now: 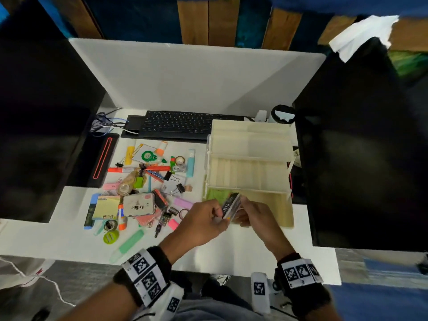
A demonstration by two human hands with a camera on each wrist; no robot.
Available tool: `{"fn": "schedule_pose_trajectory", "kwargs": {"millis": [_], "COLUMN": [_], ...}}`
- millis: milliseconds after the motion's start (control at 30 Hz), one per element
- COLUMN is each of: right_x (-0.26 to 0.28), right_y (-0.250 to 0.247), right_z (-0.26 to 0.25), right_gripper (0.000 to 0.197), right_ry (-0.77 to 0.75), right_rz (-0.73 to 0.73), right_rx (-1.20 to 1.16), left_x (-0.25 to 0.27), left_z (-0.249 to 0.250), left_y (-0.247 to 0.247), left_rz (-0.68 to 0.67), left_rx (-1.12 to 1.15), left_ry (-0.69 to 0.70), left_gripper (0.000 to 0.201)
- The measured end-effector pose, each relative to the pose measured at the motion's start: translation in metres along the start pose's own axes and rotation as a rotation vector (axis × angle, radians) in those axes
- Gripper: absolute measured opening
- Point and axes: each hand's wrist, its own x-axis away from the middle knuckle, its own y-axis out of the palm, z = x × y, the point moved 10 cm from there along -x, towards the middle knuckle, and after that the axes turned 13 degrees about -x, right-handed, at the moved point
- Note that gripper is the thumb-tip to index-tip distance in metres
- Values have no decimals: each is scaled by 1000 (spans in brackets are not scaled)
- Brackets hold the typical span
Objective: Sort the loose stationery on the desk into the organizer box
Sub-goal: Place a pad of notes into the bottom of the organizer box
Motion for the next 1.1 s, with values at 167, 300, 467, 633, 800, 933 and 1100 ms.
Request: {"fn": "schedule_pose_trajectory", "kwargs": {"millis": [167, 300, 467, 633, 800, 933, 1100], "right_x": [-11, -35, -57, -63, -59, -42, -11], "right_y": [-13, -21, -15, -11, -10, 9, 52], "right_z": [5, 15, 18, 18, 16, -2, -35], "right_gripper": [38, 31, 14, 14, 19, 14, 44], "right_ry": [86, 134, 79, 40, 67, 105, 9], "right_rz": [36, 97, 130, 218, 280, 182, -76], "right_rx": [51, 137, 258, 520, 643, 798, 953], "left_x": [-18, -20, -11, 7, 25, 37, 45], "left_z": [37, 28, -5, -28, -60, -105, -170], "left_y": [32, 50, 38, 5, -30, -70, -117], "left_rz": [-28, -138, -141, -48, 81, 199, 279], "left_rx": [-101, -337, -355, -261, -229, -314, -536], "left_ry": [109, 190, 191, 223, 202, 102, -152], "left_gripper": [38, 46, 41, 30, 22, 22, 51]}}
